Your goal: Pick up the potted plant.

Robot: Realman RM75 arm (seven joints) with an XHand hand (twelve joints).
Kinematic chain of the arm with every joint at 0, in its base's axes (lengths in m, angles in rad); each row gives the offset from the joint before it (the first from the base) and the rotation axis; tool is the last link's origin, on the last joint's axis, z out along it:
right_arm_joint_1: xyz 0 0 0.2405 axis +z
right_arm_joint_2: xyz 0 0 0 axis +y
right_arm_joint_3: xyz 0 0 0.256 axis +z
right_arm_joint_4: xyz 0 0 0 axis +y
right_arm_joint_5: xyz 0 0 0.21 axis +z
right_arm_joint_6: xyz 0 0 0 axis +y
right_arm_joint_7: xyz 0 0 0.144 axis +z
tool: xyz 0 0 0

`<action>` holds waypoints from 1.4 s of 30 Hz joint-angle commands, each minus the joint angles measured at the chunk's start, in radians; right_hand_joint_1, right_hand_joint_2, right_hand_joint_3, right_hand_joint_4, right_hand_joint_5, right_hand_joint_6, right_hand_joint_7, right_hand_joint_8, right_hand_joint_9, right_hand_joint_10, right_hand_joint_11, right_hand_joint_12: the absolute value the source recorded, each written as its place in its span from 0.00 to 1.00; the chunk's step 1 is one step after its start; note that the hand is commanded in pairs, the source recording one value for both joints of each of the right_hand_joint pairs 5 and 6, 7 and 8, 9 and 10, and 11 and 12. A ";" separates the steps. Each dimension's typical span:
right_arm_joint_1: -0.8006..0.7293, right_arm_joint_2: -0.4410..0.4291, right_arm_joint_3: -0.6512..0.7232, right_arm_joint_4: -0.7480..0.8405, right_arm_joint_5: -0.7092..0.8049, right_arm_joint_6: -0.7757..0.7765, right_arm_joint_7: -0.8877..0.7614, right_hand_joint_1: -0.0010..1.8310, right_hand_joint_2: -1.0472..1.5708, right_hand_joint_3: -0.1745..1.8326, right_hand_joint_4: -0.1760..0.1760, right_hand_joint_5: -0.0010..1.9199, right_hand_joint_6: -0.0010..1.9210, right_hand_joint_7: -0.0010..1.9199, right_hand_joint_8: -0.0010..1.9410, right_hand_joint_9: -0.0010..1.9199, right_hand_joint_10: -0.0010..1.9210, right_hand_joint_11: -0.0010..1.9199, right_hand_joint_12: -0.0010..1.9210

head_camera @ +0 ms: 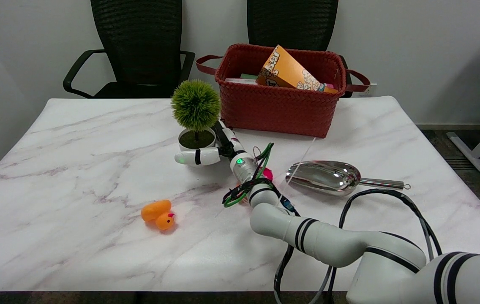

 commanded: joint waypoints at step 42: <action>-0.049 0.047 0.004 0.216 -0.053 0.111 0.041 0.59 0.48 0.20 0.50 0.33 0.33 0.59 0.59 0.49 0.49 0.26 0.26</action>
